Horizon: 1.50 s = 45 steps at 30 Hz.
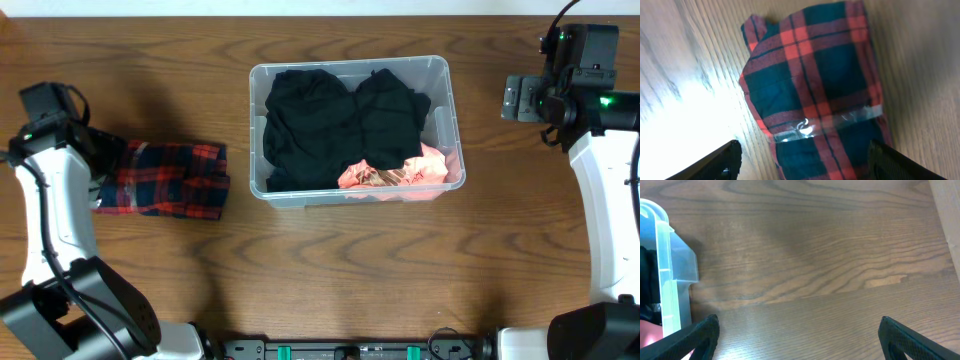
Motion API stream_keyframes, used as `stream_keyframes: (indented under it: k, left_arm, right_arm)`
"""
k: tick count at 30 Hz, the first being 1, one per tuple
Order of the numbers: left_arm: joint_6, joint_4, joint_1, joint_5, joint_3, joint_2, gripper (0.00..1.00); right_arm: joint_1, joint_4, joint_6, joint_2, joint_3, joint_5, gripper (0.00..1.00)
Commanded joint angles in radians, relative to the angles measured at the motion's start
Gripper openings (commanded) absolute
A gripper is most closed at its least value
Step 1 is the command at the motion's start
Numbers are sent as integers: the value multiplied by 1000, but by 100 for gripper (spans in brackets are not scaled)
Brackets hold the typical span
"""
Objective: Pack container
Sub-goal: 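Lower the left gripper onto the plaid shirt's right end and close it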
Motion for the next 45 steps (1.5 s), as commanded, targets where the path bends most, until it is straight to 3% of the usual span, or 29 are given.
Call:
stream_keyframes:
  k: [1,9,20,43,45]
  left_arm:
    - [-13,7,35,98,-44,27,81]
    - [-61,153,58,180,-217,28,82]
    - [-163,447,58,183,-462,28,81]
    - [-163,519,57,209,-517,92,79]
    - [-163,519,57,209,-517,98,75]
  right_arm:
    - [-6,-1,-1,5,1,7,99]
    - [-6,-1,-1,5,1,7,99]
    - [-6,-1,-1,5,1,7,99]
    - [-6,-1,-1,5,1,7,99]
    - [-6,-1,-1,5,1,7,99]
